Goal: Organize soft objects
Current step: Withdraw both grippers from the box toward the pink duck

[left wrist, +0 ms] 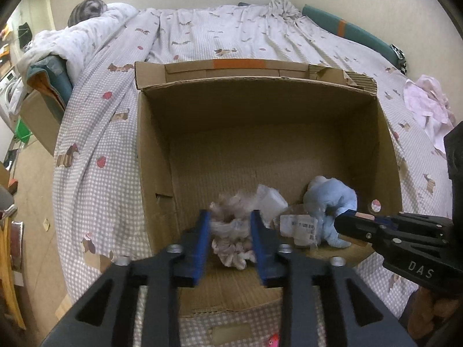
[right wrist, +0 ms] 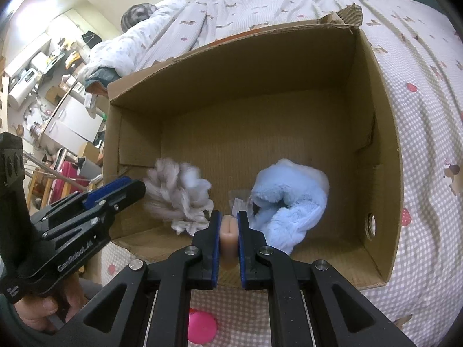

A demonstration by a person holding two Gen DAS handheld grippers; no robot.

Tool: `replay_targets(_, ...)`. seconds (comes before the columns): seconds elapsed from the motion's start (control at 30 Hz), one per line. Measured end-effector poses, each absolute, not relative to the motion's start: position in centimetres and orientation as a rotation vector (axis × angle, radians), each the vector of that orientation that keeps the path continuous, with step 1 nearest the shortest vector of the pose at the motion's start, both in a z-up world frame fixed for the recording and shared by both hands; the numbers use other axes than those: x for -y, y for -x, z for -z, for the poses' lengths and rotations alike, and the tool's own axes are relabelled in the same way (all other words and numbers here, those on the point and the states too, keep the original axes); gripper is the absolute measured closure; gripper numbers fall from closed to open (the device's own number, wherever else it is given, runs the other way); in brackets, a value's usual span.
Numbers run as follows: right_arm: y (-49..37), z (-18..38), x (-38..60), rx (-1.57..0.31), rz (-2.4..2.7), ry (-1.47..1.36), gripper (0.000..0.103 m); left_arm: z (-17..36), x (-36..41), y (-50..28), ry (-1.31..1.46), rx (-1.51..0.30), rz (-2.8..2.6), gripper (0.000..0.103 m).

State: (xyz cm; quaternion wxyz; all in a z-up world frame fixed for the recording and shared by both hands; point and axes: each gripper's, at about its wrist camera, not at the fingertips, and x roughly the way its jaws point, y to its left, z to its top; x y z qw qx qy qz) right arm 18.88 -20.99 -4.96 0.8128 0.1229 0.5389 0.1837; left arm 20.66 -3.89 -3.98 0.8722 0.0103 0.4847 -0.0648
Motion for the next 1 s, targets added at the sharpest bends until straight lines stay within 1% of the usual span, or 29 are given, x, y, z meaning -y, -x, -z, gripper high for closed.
replay_targets(0.07, -18.9, 5.1, 21.2, -1.154, -0.384, -0.268, 0.091, 3.8, 3.9, -20.4, -0.023, -1.001, 0.138, 0.066)
replay_targets(0.1, -19.0, 5.1, 21.3, -1.153, -0.381, -0.273, 0.091, 3.6, 4.0, -20.4, -0.024, -0.997, 0.14, 0.06)
replay_targets(0.17, -18.9, 5.0, 21.5, -1.149, -0.379, -0.283, 0.084, 3.3, 3.9, -20.2, -0.021, -0.983, 0.134, 0.052)
replay_targets(0.2, -18.9, 5.0, 21.5, -1.144, -0.375, -0.286, 0.081, 3.2, 3.8, -20.2, -0.019, -0.974, 0.129, 0.05)
replay_targets(0.23, -18.9, 4.9, 21.6, -1.138, -0.37, -0.288, 0.075, 3.0, 3.8, -20.2, -0.018, -0.967, 0.124, 0.05)
replay_targets(0.3, -18.9, 4.7, 21.8, -1.128, -0.364, -0.295, 0.058, 2.9, 3.6, -20.2, -0.012, -0.969, 0.114, 0.05)
replay_targets(0.33, -18.9, 4.6, 21.9, -1.121, -0.359, -0.303, 0.042, 2.9, 3.5, -20.2, -0.006, -0.97, 0.112, 0.05)
replay_targets(0.37, -18.9, 4.5, 22.1, -1.111, -0.353, -0.313, 0.034, 2.8, 3.3, -20.3, 0.005, -0.969, 0.106, 0.05)
replay_targets(0.4, -18.9, 4.4, 22.3, -1.101, -0.347, -0.326, 0.032, 2.7, 3.1, -20.3, 0.011, -0.968, 0.103, 0.05)
replay_targets(0.43, -19.0, 4.3, 22.5, -1.099, -0.343, -0.336, 0.028, 2.7, 2.9, -20.3, 0.019, -0.967, 0.099, 0.049)
replay_targets(0.47, -19.1, 4.2, 22.6, -1.096, -0.338, -0.344, 0.026, 2.6, 2.8, -20.3, 0.027, -0.966, 0.093, 0.045)
replay_targets(0.5, -19.1, 4.1, 22.8, -1.092, -0.331, -0.349, 0.025, 2.5, 2.6, -20.3, 0.034, -0.961, 0.082, 0.038)
replay_targets(0.57, -19.1, 3.9, 23.0, -1.08, -0.318, -0.355, 0.025, 2.1, 2.2, -20.2, 0.068, -0.944, 0.081, 0.033)
replay_targets(0.6, -19.0, 3.6, 23.2, -1.065, -0.309, -0.356, 0.025, 2.0, 2.1, -20.1, 0.082, -0.94, 0.089, 0.026)
replay_targets(0.67, -18.7, 2.9, 23.5, -1.032, -0.302, -0.357, 0.022, 1.4, 2.0, -20.0, 0.094, -0.92, 0.089, 0.018)
replay_targets(0.8, -18.2, 1.4, 23.7, -0.964, -0.292, -0.36, 0.015, 0.4, 1.8, -19.5, 0.099, -0.874, 0.079, 0.014)
replay_targets(0.87, -18.0, 0.8, 23.8, -0.936, -0.284, -0.365, 0.006, 0.1, 1.7, -19.3, 0.101, -0.866, 0.066, 0.013)
replay_targets(0.9, -17.9, 0.6, 23.8, -0.925, -0.284, -0.369, 0.004, 0.0, 1.5, -19.3, 0.102, -0.866, 0.058, 0.013)
replay_targets(1.0, -17.7, 0.3, 23.8, -0.92, -0.288, -0.367, 0.004, 0.0, 1.0, -19.2, 0.114, -0.879, 0.039, 0.013)
